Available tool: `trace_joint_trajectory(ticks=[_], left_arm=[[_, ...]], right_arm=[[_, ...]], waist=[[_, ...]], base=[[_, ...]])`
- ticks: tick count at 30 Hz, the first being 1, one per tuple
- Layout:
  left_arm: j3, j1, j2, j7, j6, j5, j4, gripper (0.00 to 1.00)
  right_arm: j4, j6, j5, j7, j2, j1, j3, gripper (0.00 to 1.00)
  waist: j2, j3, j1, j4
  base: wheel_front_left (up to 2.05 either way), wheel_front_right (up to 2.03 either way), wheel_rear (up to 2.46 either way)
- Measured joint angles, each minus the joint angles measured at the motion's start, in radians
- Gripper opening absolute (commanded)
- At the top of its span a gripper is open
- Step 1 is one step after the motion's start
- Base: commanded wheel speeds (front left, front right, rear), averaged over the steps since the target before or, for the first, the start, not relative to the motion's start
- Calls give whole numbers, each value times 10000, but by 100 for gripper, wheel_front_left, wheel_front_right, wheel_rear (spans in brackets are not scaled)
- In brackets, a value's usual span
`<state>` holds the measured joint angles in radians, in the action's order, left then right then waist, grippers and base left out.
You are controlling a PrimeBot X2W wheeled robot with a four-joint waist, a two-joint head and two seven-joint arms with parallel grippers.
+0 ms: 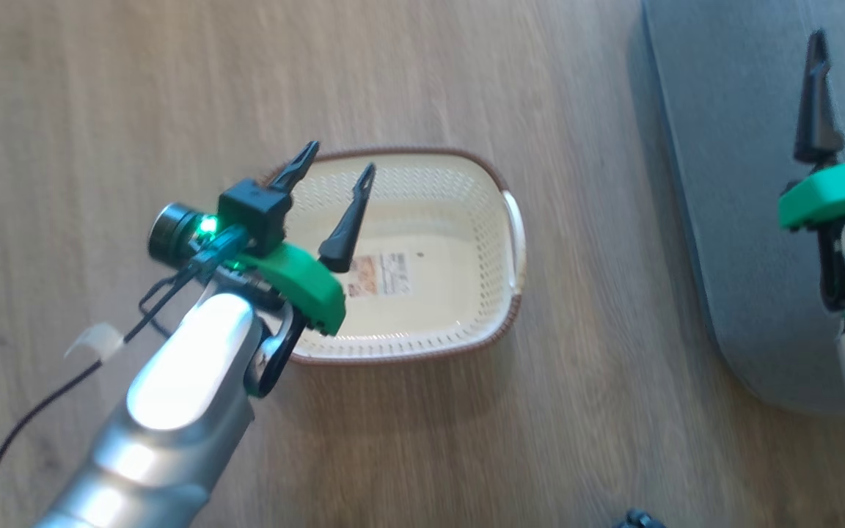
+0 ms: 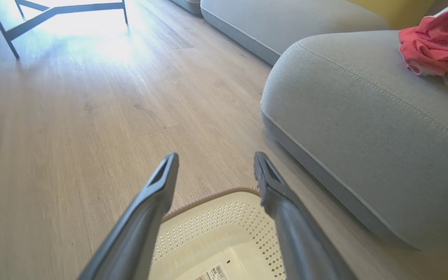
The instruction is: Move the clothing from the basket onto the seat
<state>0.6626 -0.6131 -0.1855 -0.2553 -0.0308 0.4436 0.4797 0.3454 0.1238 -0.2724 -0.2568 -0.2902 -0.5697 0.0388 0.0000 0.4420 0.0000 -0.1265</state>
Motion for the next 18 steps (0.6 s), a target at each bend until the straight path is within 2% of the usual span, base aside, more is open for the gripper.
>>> trace_joint_trajectory(ticks=[7,12,13,15,18], left_arm=[[-1639,1282,278,0,140,-495,-132,100],[-2809,2217,410,0,240,-901,-433,100],[-2809,2217,410,0,240,-901,-433,100],[-3503,2664,520,0,328,-1145,-579,100],[-3871,2980,585,0,328,-1371,-690,100]], right_arm=[[-36,0,-253,0,77,895,228,100],[-115,0,-295,0,397,1459,349,100],[-115,0,-295,0,397,1459,349,100],[-115,0,-295,0,617,1849,395,100],[-130,0,-295,0,759,2105,414,100]], waist=[[0,-1065,-1,683],[0,-1658,-1,1010],[0,-1658,-1,1010],[0,-1943,0,1140],[0,-2123,-1,1184]], base=[[0,0,0],[0,0,0],[0,0,0],[0,0,0],[0,0,0]])
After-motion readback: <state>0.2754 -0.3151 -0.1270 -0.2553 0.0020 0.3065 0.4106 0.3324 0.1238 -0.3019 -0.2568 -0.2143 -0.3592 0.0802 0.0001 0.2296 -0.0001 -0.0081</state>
